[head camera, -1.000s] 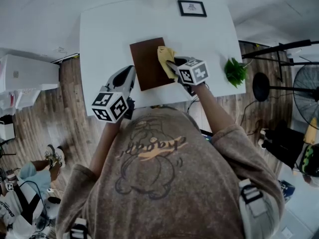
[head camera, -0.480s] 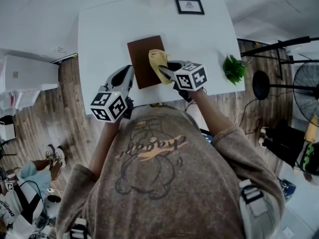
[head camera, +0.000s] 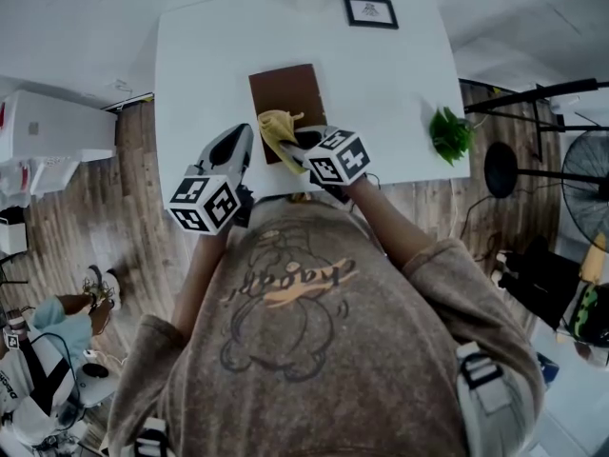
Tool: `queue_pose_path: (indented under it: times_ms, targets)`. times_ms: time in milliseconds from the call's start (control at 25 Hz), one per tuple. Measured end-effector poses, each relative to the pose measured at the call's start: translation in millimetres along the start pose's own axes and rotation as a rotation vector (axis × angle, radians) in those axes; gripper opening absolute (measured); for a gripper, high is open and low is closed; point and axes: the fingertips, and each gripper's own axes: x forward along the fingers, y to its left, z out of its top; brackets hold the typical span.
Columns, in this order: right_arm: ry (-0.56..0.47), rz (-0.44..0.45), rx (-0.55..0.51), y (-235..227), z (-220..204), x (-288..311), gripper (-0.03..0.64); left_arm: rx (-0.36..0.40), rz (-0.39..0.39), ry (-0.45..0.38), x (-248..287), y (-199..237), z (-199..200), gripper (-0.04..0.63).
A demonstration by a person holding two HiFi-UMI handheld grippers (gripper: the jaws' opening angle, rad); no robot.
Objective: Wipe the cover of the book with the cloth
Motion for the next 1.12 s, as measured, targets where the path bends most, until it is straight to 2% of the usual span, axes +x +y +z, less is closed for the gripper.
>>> queue_pose_path:
  times_ms: [200, 480, 1120]
  targets:
    - [0.028, 0.012, -0.031, 12, -6, 13, 0.061, -0.011, 0.02, -0.012, -6, 5, -1, 0.005]
    - [0.059, -0.048, -0.074, 0, -16, 9, 0.061, -0.014, 0.01, -0.005, -5, 2, -2, 0.003]
    - [0.03, -0.179, 0.036, -56, -46, -61, 0.061, 0.045, -0.108, 0.051, 29, -27, 2, 0.004]
